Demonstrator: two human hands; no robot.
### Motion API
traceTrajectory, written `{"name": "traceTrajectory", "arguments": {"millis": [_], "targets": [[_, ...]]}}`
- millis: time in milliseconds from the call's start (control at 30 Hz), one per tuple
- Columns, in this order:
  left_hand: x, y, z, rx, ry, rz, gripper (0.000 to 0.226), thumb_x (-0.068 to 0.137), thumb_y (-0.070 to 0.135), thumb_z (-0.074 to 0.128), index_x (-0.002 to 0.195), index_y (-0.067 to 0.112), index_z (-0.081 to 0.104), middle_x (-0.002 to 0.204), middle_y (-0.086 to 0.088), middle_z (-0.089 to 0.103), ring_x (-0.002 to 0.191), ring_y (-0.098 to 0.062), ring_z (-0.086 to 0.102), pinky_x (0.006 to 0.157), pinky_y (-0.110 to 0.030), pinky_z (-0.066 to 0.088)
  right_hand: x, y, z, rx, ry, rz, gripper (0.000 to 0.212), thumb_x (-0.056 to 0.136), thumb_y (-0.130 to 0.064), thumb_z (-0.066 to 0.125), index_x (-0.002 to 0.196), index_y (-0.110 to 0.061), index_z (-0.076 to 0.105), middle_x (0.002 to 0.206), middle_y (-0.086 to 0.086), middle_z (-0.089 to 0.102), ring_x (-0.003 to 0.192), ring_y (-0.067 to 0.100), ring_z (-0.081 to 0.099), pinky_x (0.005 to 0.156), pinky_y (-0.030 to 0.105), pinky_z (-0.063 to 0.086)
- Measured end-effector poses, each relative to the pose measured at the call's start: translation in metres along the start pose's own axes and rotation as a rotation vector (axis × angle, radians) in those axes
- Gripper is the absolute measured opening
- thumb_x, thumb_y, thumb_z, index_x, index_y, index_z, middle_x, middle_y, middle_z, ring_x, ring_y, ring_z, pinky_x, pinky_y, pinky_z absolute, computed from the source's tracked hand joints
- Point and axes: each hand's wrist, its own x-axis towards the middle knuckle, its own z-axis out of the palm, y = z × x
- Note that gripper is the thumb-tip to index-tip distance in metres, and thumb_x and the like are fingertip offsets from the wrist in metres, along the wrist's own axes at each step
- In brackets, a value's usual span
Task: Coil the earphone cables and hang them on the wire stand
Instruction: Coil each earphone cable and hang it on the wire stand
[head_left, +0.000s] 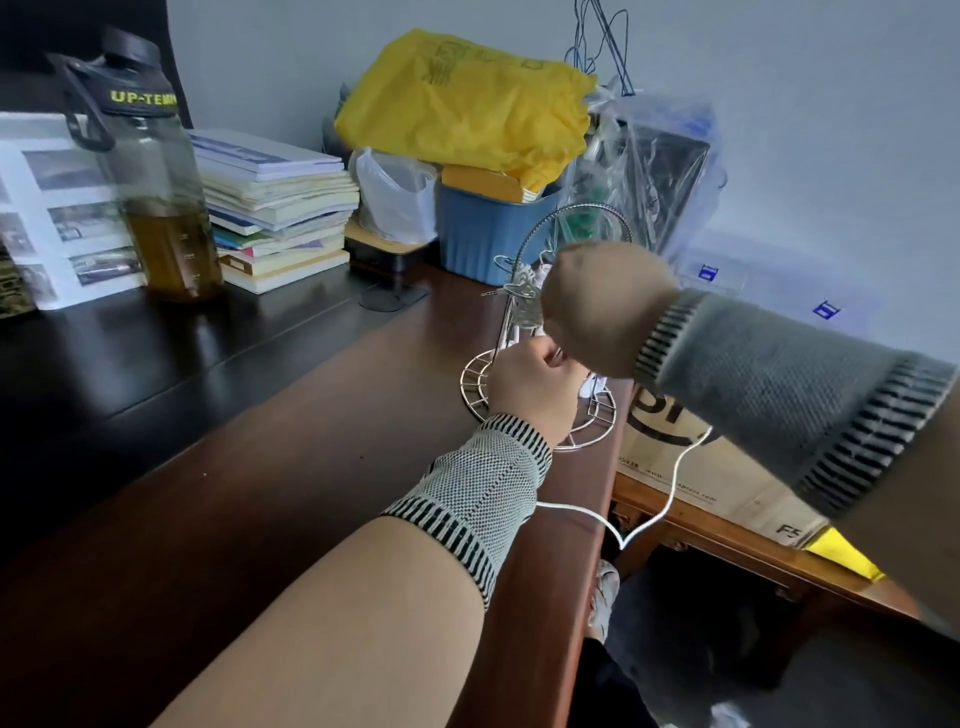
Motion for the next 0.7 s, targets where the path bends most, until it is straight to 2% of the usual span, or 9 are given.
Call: {"name": "traceTrajectory", "arguments": {"millis": [67,133,200,300,367,433,567,633,700], "targets": [[0.001,0.0,-0.002,0.031,0.004,0.002,0.018,0.091,0.011,0.058,0.075,0.002,0.062,0.07,-0.003,0.057,0.063,-0.016,0.039,0.055,-0.02,0.029,-0.008,0.0,0.014,-0.026,0.081,-0.075,0.033,0.093,-0.016,0.053,0.064,-0.012,0.039,0.071,-0.003,0.033,0.065,0.018,0.044,0.056,0.032,0.041],[0.003,-0.002,-0.001,0.042,0.016,-0.044,0.016,0.092,0.006,0.053,0.099,0.003,0.067,0.086,-0.008,0.062,0.077,-0.016,0.043,0.069,-0.022,0.032,-0.019,-0.002,0.027,-0.071,0.194,-0.123,0.029,0.085,-0.008,0.058,0.064,-0.014,0.039,0.068,-0.001,0.03,0.049,0.015,0.027,0.044,0.024,0.021],[0.003,-0.004,0.003,-0.003,0.003,-0.069,0.018,0.092,0.004,0.051,0.09,0.013,0.066,0.074,0.002,0.053,0.074,-0.013,0.043,0.069,-0.023,0.034,-0.027,0.001,0.035,-0.019,0.235,-0.081,0.028,0.067,-0.001,0.072,0.054,-0.01,0.049,0.064,0.003,0.036,0.043,0.012,0.015,0.047,0.016,0.007],[0.003,-0.005,0.005,-0.132,0.007,-0.028,0.038,0.088,0.004,0.058,0.054,0.017,0.047,0.044,0.011,0.039,0.044,-0.005,0.034,0.047,-0.018,0.026,-0.036,0.014,0.055,0.108,0.33,-0.069,0.023,0.06,-0.003,0.079,0.053,-0.01,0.058,0.065,0.005,0.05,0.038,0.02,0.036,0.038,0.016,0.024],[0.002,-0.006,0.004,-0.103,-0.016,-0.007,0.034,0.089,0.015,0.065,0.058,0.016,0.05,0.046,0.009,0.042,0.042,-0.005,0.035,0.044,-0.019,0.025,-0.043,0.024,0.069,0.218,0.421,-0.03,0.013,0.073,-0.011,0.075,0.063,-0.01,0.067,0.071,0.004,0.054,0.044,0.024,0.05,0.037,0.029,0.043],[0.002,-0.006,0.003,-0.105,-0.032,-0.008,0.024,0.09,0.023,0.067,0.068,0.017,0.059,0.052,0.009,0.046,0.046,-0.005,0.038,0.049,-0.024,0.03,-0.05,0.032,0.077,0.365,0.499,0.037,0.01,0.082,-0.017,0.07,0.075,-0.012,0.074,0.076,0.003,0.059,0.053,0.024,0.057,0.045,0.035,0.05],[0.002,-0.008,0.004,-0.157,-0.006,0.017,0.042,0.086,0.027,0.072,0.052,0.018,0.049,0.039,0.009,0.04,0.039,-0.007,0.034,0.048,-0.024,0.027,-0.056,0.045,0.085,0.599,0.426,0.246,0.009,0.087,-0.019,0.068,0.085,-0.014,0.076,0.078,0.001,0.067,0.064,0.017,0.06,0.064,0.032,0.051],[0.002,-0.009,0.006,-0.189,-0.002,0.017,0.048,0.084,0.026,0.074,0.047,0.02,0.044,0.034,0.012,0.041,0.036,-0.005,0.035,0.046,-0.024,0.026,-0.056,0.051,0.088,0.696,0.307,0.338,0.013,0.089,-0.022,0.065,0.086,-0.014,0.075,0.064,-0.008,0.063,0.053,0.003,0.054,0.059,0.023,0.045],[0.003,-0.01,0.007,-0.21,-0.006,0.01,0.044,0.082,0.026,0.075,0.048,0.018,0.048,0.036,0.014,0.042,0.038,-0.005,0.035,0.048,-0.023,0.028,-0.052,0.053,0.09,0.769,0.243,0.379,0.015,0.09,-0.024,0.064,0.084,-0.014,0.074,0.053,-0.012,0.055,0.042,0.0,0.049,0.051,0.018,0.04]]}}
